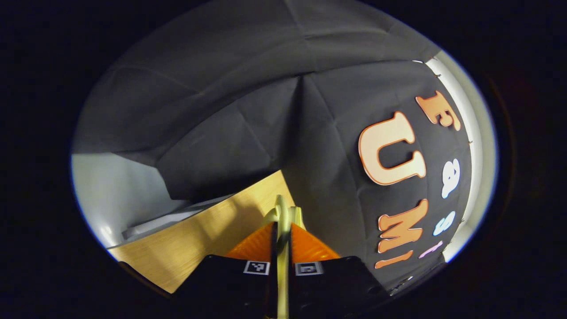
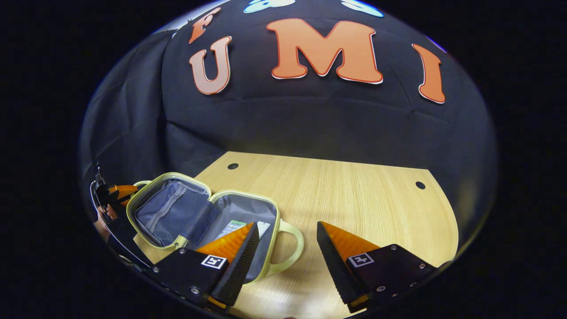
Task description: First open the suitcase, pack the skin care products into it, and then close the suitcase.
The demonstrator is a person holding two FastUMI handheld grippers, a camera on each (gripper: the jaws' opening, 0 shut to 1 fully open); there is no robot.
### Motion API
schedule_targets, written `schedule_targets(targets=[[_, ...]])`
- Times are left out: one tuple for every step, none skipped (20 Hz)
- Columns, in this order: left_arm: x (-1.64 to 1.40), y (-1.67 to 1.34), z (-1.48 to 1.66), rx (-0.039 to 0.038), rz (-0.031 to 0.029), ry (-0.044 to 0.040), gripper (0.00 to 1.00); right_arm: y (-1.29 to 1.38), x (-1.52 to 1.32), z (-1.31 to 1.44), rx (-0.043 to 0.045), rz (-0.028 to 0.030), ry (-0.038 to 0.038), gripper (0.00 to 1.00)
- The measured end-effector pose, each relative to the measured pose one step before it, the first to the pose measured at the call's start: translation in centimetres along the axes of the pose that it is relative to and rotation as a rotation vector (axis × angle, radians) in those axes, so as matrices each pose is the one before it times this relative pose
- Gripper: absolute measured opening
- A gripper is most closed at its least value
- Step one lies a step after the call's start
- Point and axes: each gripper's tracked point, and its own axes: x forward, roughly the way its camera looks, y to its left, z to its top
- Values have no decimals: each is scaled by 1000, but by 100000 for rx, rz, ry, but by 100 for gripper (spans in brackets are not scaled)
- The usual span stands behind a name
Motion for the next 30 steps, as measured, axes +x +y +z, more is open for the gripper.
schedule_targets(targets=[[1184, -1947, -628, 1063, -311, 1068, 7, -52, -2, 447, 878, 680, -948, 84], [-76, -882, -154, 668, -2169, -1185, 7, -223, -53, 265, 497, 350, -669, 84], [-1329, -1780, -2, -21, -3689, -268, 7, -362, -384, 284, 386, 294, -895, 84], [-342, -1504, -75, -95, -2448, -596, 6, -201, -81, 218, 284, 268, -996, 85], [-456, -1924, -257, 1027, -3148, 492, 6, -217, -381, 454, 454, 474, -1350, 84], [28, -1425, -543, 1399, -1894, 507, 6, -508, -81, 314, 69, -429, -1097, 85], [-295, -1284, -661, 2720, -1575, 477, 7, -605, -202, 265, 118, -1553, -1146, 85], [143, -1027, -419, 4140, -542, 726, 6, -396, -320, 433, 649, -778, -1632, 84], [388, -1132, -360, 4551, 100, 502, 7, 14, -134, 447, 622, 1115, -1428, 84], [413, -1565, -334, 2908, -894, 917, 7, -81, -246, 132, 232, 260, -896, 84], [-76, -1674, -179, 2019, -1483, 682, 7, -145, -328, 359, -320, 1148, -956, 84], [-64, -1857, -361, 3018, -1837, 1043, 7, -389, -124, 251, -702, -78, -768, 84], [156, -1461, -492, 3406, -902, 929, 7, -356, -214, 217, -91, -284, -760, 84], [64, -1357, -703, 2843, -1039, 1070, 7, -429, -192, 284, 1039, -803, -624, 85], [272, -1575, -519, 2384, -1234, 1035, 7, 145, -357, 235, 1299, 1285, -1178, 85], [263, -1624, -489, 2550, -1758, 1392, 7, -87, -233, 376, 622, 321, -1178, 84], [668, -1314, -362, 1544, -1284, 950, 7, -371, -194, 424, -64, 34, -1496, 84], [737, -1910, -900, 1818, -2966, 2138, 7, -312, -225, 219, -1186, -227, -1339, 84], [389, -1461, -814, 753, -1776, 1273, 7, -413, -119, 169, -1148, -420, -572, 84], [478, -1355, -973, 1546, -1242, 1426, 7, -569, -277, 159, -1623, -349, -968, 84], [643, -824, -575, 428, -549, 1080, 7, -478, -156, -73, -1057, 50, -11, 84], [431, -706, -517, 751, 650, 485, 7, -624, -224, -131, -1121, -181, 442, 84], [468, -713, -445, 1523, 326, 487, 7, -821, -125, -193, -1045, -1201, -154, 84], [123, -1073, -685, 1853, -135, 1028, 7, -1050, -392, 172, -829, -1119, -639, 84], [515, -1350, -1162, 1774, -650, 2332, 7, -1017, -541, 32, -264, -1220, -465, 84], [721, -1183, -1562, 3039, -431, 2754, 7, -695, -177, 75, -58, -552, -385, 84], [648, -796, -908, 2325, -319, 2023, 7, -880, -259, -269, -169, -951, -23, 84], [714, -919, -998, 2360, -179, 1807, 7, -783, -164, -115, -39, -483, 108, 84], [548, -846, -1011, 1589, -760, 2321, 7, -617, 16, -283, -48, -859, 387, 84], [823, -703, -1142, 1510, -834, 2482, 7, -629, -112, -133, 357, -318, 217, 84]])
